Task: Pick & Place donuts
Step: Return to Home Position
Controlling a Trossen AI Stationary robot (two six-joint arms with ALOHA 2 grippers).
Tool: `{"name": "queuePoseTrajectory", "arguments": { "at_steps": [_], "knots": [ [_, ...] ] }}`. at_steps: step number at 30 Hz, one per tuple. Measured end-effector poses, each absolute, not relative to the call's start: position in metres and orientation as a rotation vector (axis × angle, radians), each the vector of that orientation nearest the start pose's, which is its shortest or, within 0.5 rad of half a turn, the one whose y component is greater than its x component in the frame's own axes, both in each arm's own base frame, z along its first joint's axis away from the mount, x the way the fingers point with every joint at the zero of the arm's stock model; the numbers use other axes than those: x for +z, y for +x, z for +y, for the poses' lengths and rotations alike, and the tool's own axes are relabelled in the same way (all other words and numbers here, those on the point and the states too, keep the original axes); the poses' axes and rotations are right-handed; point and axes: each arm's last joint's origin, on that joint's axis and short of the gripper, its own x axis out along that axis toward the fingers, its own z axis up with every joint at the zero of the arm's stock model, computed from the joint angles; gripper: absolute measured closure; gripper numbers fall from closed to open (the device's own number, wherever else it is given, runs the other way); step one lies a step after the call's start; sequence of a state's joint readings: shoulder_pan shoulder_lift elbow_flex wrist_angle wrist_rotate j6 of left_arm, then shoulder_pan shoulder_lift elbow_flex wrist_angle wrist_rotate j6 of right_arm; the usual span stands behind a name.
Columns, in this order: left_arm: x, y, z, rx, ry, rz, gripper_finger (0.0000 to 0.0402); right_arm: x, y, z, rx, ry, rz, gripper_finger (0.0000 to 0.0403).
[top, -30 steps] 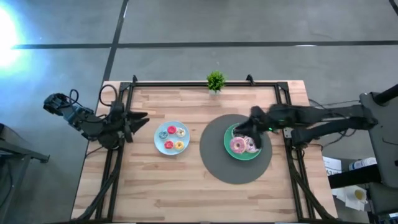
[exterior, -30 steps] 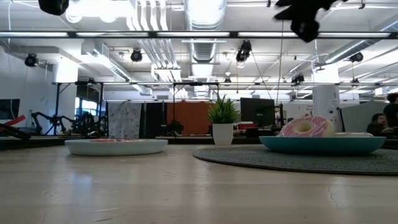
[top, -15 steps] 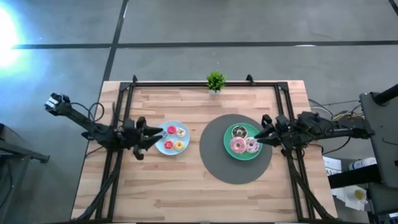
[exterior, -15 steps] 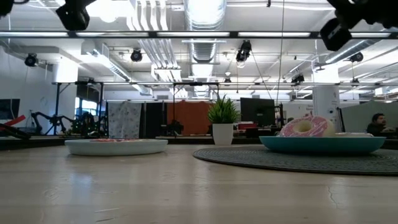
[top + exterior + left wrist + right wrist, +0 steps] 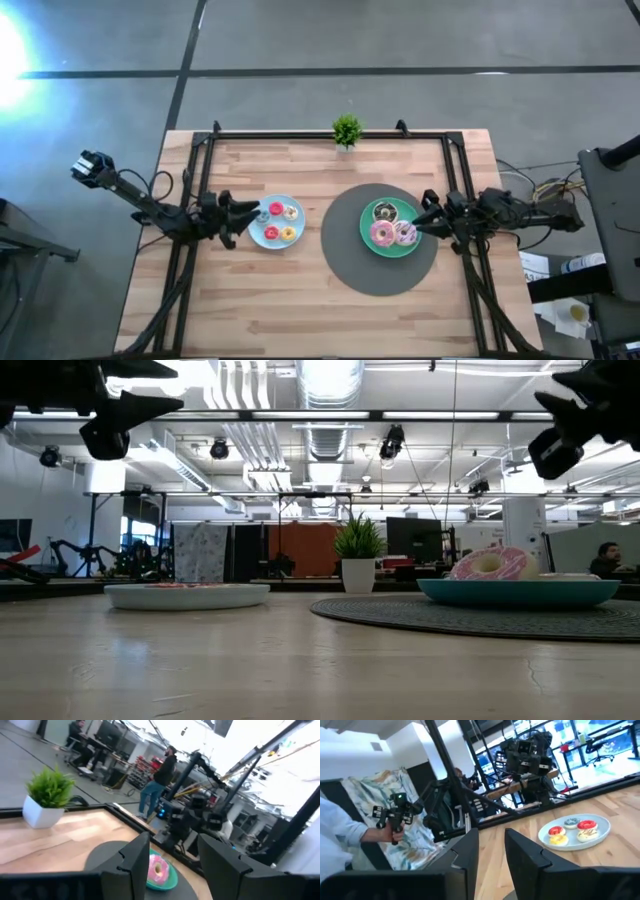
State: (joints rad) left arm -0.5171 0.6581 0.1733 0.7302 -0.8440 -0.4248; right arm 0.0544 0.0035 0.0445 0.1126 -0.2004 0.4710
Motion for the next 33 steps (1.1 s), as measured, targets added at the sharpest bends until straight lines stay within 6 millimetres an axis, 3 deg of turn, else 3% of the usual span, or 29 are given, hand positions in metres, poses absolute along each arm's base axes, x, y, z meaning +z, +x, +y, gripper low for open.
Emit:
{"name": "queuePoseTrajectory", "arguments": {
  "at_steps": [9,21,33],
  "knots": [
    [0.226,0.132,-0.049,0.328,-0.562,-0.267,0.0259,0.169,0.098,0.008,0.153,0.463,0.005,0.0316],
    [0.225,0.132,-0.049,0.329,-0.556,-0.259,0.0259,0.167,0.099,0.008,0.147,0.463,0.027,0.0331],
    [0.225,0.132,-0.049,0.329,-0.556,-0.259,0.0259,0.17,0.097,0.003,0.104,0.462,-0.018,0.0317]
  ]
}}
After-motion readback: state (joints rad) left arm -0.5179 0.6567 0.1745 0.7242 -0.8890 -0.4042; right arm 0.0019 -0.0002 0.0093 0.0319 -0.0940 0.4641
